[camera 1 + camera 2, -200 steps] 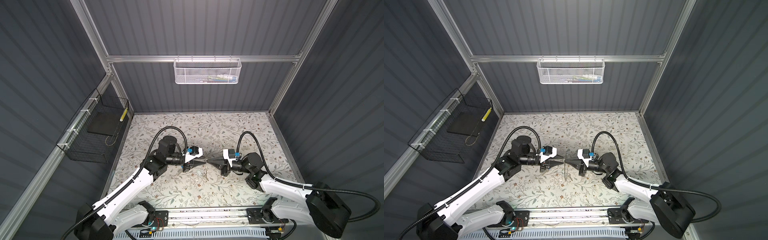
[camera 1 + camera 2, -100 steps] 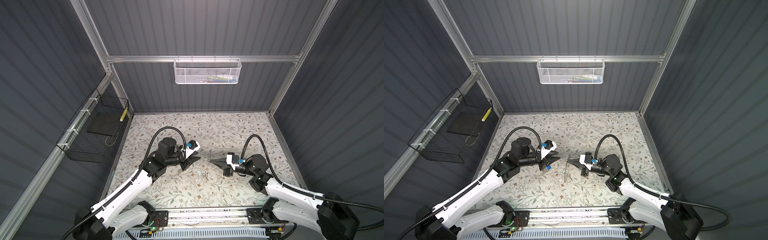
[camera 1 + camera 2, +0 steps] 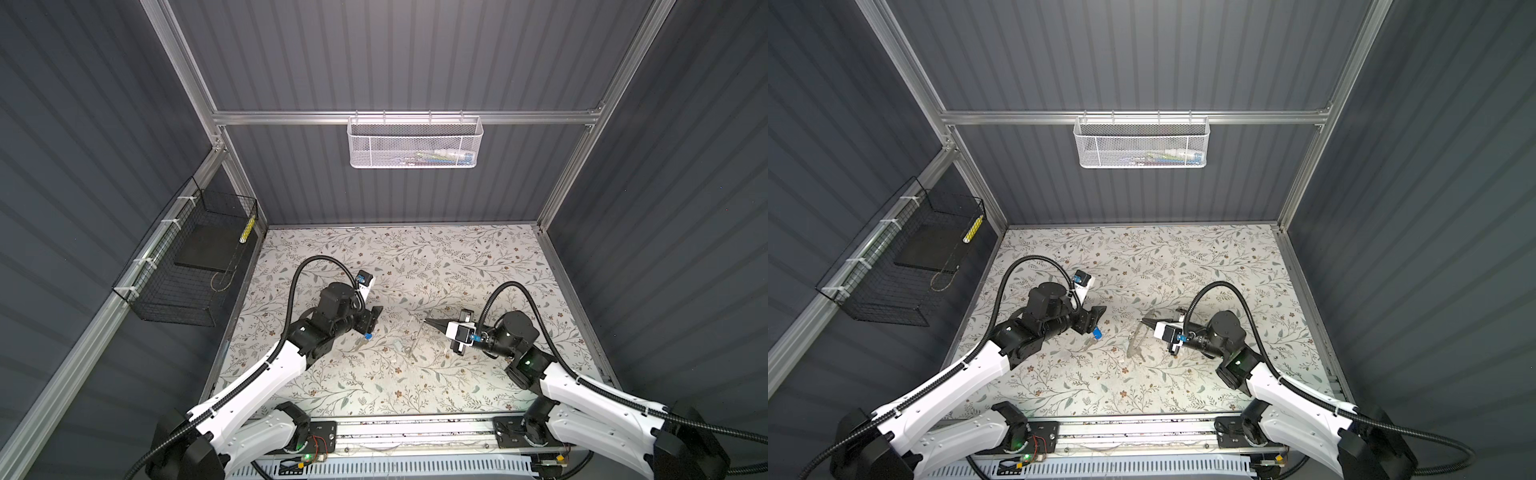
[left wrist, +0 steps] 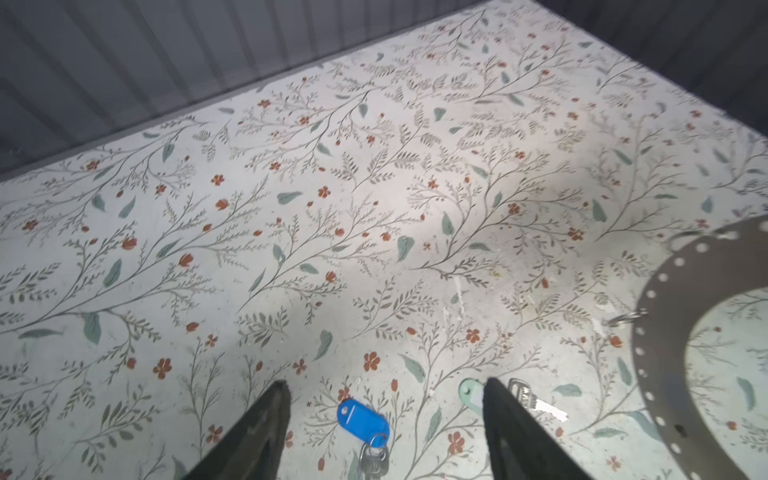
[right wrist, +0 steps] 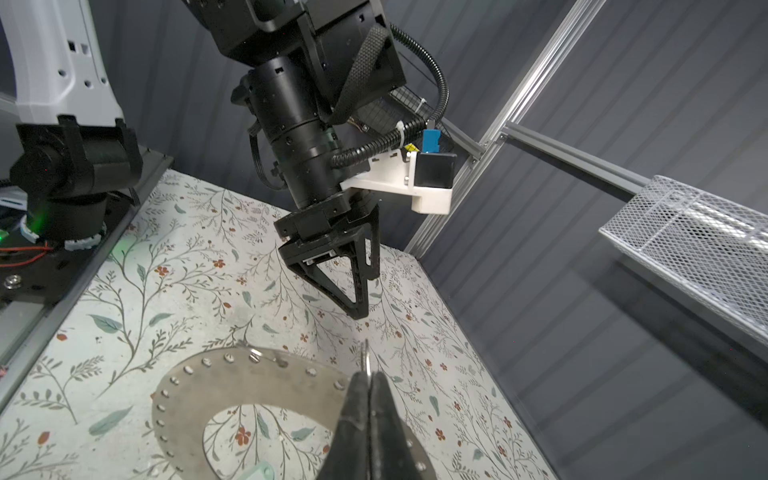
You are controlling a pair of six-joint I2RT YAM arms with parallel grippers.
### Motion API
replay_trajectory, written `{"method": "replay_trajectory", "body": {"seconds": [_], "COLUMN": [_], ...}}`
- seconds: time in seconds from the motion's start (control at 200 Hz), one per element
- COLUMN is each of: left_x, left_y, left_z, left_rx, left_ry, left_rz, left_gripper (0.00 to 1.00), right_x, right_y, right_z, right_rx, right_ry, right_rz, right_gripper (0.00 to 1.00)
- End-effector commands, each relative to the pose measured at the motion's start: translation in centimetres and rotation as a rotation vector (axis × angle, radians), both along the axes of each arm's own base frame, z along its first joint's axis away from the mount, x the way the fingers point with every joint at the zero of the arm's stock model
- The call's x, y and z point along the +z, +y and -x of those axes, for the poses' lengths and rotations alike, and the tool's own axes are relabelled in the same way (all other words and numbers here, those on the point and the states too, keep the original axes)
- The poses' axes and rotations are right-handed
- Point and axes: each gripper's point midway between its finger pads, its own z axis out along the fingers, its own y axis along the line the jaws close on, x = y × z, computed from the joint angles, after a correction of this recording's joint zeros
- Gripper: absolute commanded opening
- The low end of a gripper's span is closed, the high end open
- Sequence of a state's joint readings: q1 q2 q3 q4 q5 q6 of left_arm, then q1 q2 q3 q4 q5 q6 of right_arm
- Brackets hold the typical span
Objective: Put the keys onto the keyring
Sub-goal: 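Move the left gripper down over the blue-tagged key on the table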
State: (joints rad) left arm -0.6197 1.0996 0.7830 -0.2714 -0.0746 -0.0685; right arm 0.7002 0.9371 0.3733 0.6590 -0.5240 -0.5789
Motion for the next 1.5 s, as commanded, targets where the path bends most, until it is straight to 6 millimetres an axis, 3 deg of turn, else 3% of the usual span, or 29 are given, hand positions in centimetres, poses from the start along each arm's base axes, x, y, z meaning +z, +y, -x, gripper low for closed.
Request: {"method": "replay_trajectory", "body": {"seconds": [0.0,0.31,0.52,0.74,1.201,1.496], "left_x": [-2.4,-6.1,-8.4,-10.6,-14.3,-14.9], "left_y": [1.5,1.8,2.3,1.6,-1.2,-1.9], "left_z": [-0.2,1.2,2.4,2.6,2.9,3.8], "left_rx": [0.162,0.263,0.291,0.249,0.145,0.137], "left_ry": [0.176,0.434,0.516,0.606,0.729,0.795], "left_rz": [-0.021,-0.075,-0.104,-0.168,-0.143,-0.1], "left_gripper": [0.82,0.83,0.72,0.7,0.89,0.91], "right_x": [0.4,-0.9,-1.1,-1.3,-1.6,-1.9], "right_y": [-0.3,0.1,-0.1,-0.8,-1.3,-1.2], "right_z": [-1.3,-2.6,-1.5,-0.7,0.2,0.2], "right_rx": [-0.072,-0.107,-0.076,-0.075,-0.064,-0.062], "right_ry": [-0.057,0.103,0.144,0.154,0.197,0.196], "right_rz": [0.044,0.028,0.024,0.047,0.059,0.078], "right_gripper": [0.0,0.0,0.0,0.0,0.0,0.0]}}
